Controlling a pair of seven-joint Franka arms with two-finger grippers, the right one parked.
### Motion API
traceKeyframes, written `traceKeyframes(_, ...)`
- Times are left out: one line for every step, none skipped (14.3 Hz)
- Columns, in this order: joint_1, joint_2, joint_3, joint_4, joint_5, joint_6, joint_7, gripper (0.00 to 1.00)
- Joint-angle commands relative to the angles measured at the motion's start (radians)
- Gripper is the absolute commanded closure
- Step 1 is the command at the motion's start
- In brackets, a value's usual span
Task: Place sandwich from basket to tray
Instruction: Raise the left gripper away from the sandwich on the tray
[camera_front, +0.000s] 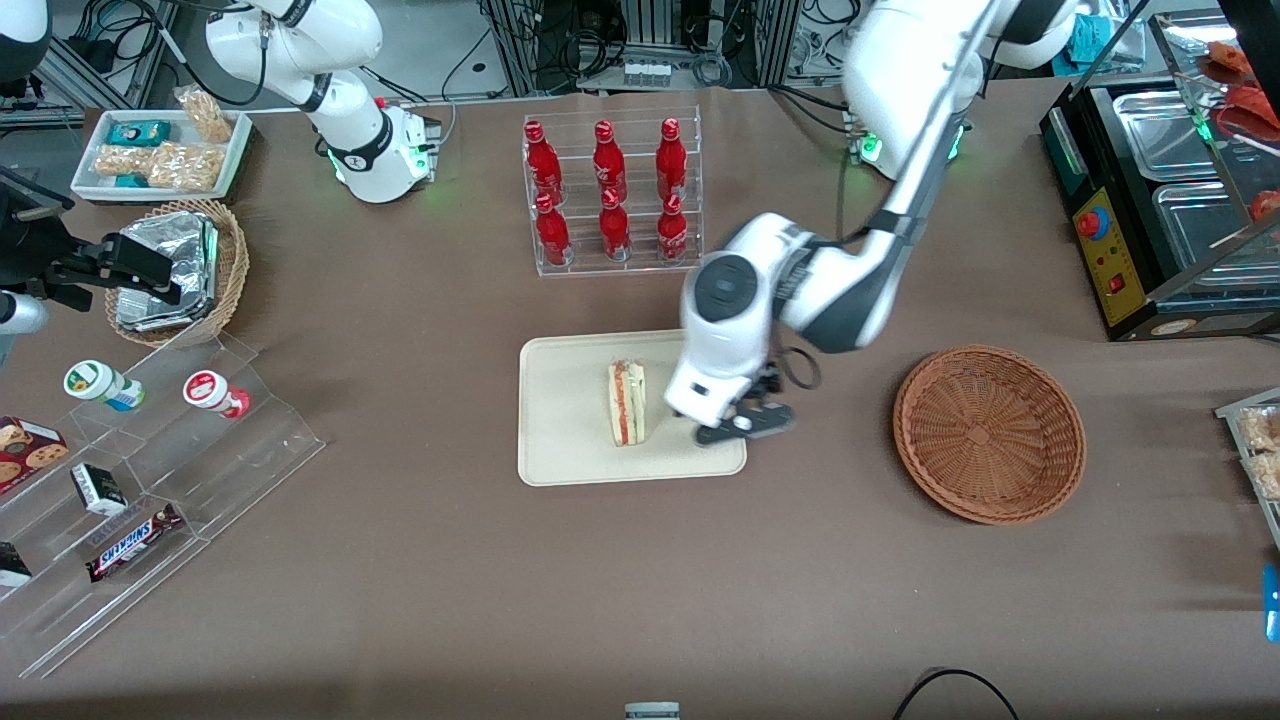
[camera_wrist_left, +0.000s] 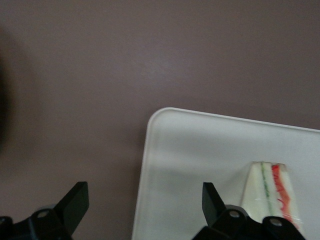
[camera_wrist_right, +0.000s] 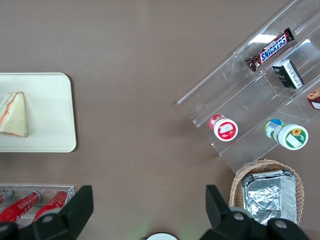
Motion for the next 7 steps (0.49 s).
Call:
traceKeyframes(0.107, -0.176, -0.011, -0.189, -0.096, -0.019, 0.238, 0.0)
traceKeyframes(0.15, -0.216, -0.009, -0.204, -0.121, -0.072, 0.332, 0.0)
traceKeyframes(0.199, -0.252, -0.009, -0.201, -0.144, -0.164, 0.416, 0.0)
traceKeyframes(0.235, -0.279, -0.009, -0.194, -0.153, -0.242, 0.476, 0.0)
traceKeyframes(0.264, -0.311, -0.008, -0.192, -0.153, -0.296, 0.524, 0.0)
traceKeyframes(0.278, -0.351, -0.006, -0.192, -0.147, -0.347, 0.561, 0.0)
traceKeyframes(0.288, -0.383, 0.0, -0.191, -0.135, -0.384, 0.569, 0.0)
